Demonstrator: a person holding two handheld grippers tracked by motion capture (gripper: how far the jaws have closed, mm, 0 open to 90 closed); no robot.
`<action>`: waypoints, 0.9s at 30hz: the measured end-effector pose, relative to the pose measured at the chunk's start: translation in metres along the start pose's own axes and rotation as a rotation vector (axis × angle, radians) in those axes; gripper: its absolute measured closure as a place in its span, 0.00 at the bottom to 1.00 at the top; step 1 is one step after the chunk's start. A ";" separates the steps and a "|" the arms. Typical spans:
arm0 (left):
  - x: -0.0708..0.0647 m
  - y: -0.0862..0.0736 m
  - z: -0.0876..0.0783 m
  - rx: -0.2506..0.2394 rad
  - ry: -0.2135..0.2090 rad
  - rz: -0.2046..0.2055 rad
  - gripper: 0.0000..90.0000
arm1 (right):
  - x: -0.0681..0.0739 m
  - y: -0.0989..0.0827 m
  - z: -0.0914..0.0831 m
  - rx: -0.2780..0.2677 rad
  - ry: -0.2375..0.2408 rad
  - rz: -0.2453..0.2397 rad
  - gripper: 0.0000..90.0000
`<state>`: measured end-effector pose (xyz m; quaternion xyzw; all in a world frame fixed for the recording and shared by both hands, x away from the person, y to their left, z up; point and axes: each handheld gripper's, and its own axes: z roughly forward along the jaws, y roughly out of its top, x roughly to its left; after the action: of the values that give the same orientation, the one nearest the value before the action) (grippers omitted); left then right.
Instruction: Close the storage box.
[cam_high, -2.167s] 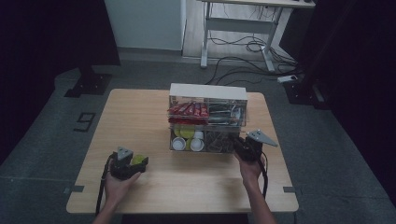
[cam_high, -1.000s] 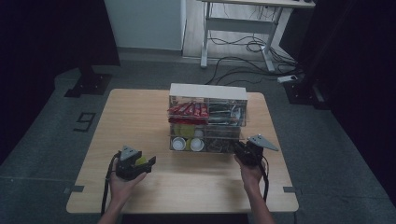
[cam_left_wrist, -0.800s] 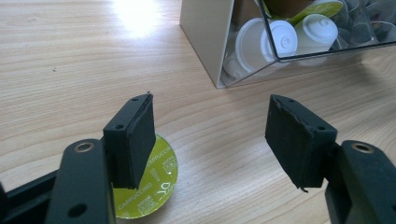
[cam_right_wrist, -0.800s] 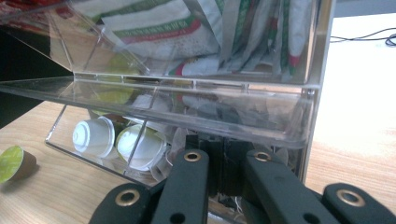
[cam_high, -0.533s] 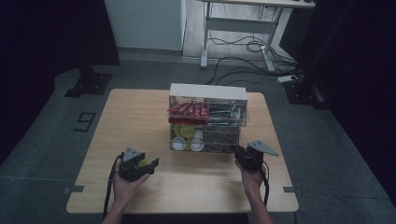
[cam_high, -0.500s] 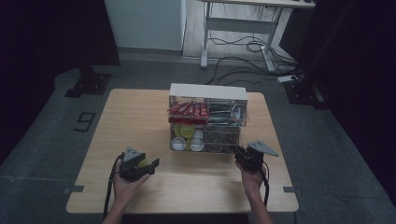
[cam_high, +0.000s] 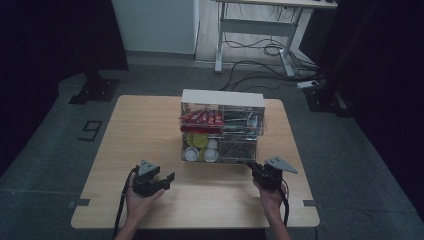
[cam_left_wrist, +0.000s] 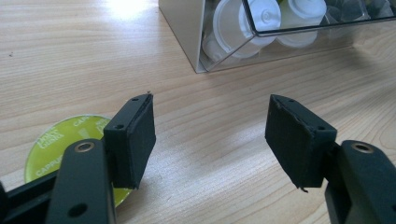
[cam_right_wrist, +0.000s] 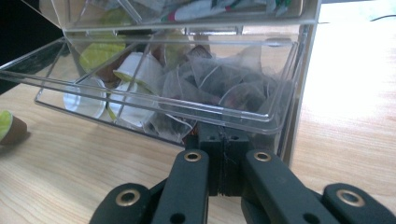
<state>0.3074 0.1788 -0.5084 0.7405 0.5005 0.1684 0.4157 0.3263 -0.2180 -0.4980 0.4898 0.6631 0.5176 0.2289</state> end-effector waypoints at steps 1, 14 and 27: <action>0.000 0.000 0.000 -0.001 0.002 0.000 0.37 | 0.000 -0.001 0.000 0.004 -0.001 -0.002 0.99; 0.002 -0.004 -0.002 0.000 0.005 -0.004 0.37 | -0.006 -0.012 -0.003 0.044 -0.016 0.003 0.99; 0.005 -0.006 -0.004 0.001 0.007 -0.012 0.37 | -0.010 -0.020 -0.002 0.072 -0.027 0.011 0.98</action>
<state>0.3036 0.1859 -0.5112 0.7373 0.5063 0.1680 0.4145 0.3209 -0.2273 -0.5181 0.5081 0.6755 0.4881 0.2173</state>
